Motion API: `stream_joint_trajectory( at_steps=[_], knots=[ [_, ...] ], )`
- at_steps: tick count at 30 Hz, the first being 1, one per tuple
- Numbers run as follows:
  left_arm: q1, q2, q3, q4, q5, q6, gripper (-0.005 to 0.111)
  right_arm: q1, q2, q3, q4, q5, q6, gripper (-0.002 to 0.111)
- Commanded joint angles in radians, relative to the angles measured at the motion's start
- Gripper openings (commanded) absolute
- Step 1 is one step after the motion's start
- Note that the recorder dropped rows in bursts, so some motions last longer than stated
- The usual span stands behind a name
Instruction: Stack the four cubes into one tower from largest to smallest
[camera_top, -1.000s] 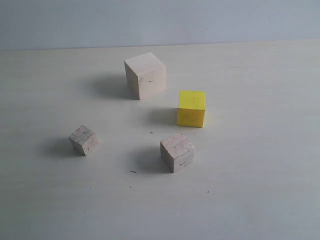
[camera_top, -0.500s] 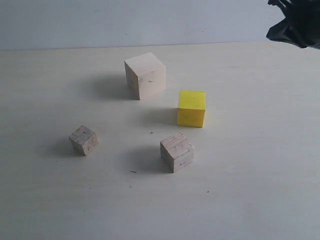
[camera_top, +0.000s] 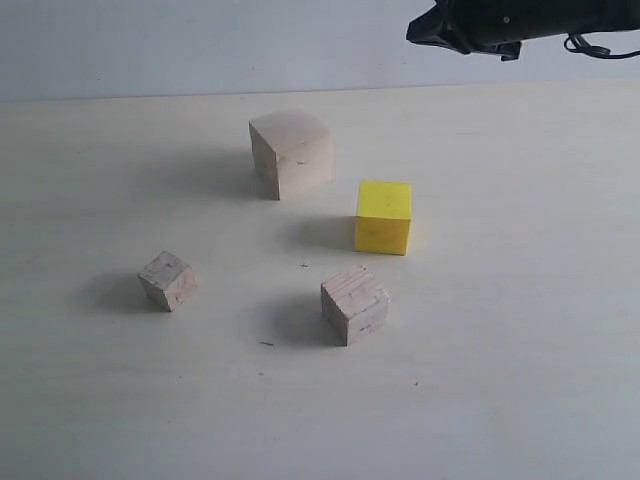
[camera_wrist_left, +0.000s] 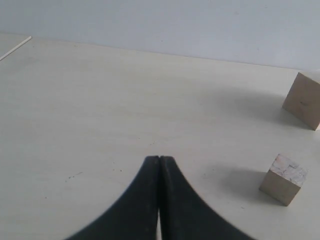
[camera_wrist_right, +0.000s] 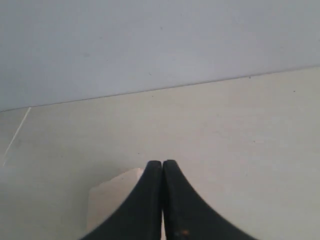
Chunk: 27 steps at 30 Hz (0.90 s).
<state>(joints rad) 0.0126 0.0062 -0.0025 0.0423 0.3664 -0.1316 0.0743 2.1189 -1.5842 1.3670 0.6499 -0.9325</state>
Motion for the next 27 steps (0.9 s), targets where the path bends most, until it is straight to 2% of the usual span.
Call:
stream_joint_trajectory(
  at_steps=[1,11,18,27],
  knots=[
    [-0.002,-0.006,0.003,-0.004,-0.011,0.002,0.000,0.001,0.123,-0.130,-0.026,0.033,0.001,0.000],
    [-0.002,-0.006,0.003,-0.004,-0.011,0.002,0.000,0.027,0.362,-0.370,-0.007,0.115,0.127,0.000],
    [-0.002,-0.006,0.003,-0.004,-0.011,0.002,0.000,0.106,0.446,-0.532,-0.046,0.100,0.132,0.000],
    [-0.002,-0.006,0.003,-0.004,-0.011,0.002,0.000,0.172,0.498,-0.637,-0.112,0.033,0.134,0.000]
  ],
)
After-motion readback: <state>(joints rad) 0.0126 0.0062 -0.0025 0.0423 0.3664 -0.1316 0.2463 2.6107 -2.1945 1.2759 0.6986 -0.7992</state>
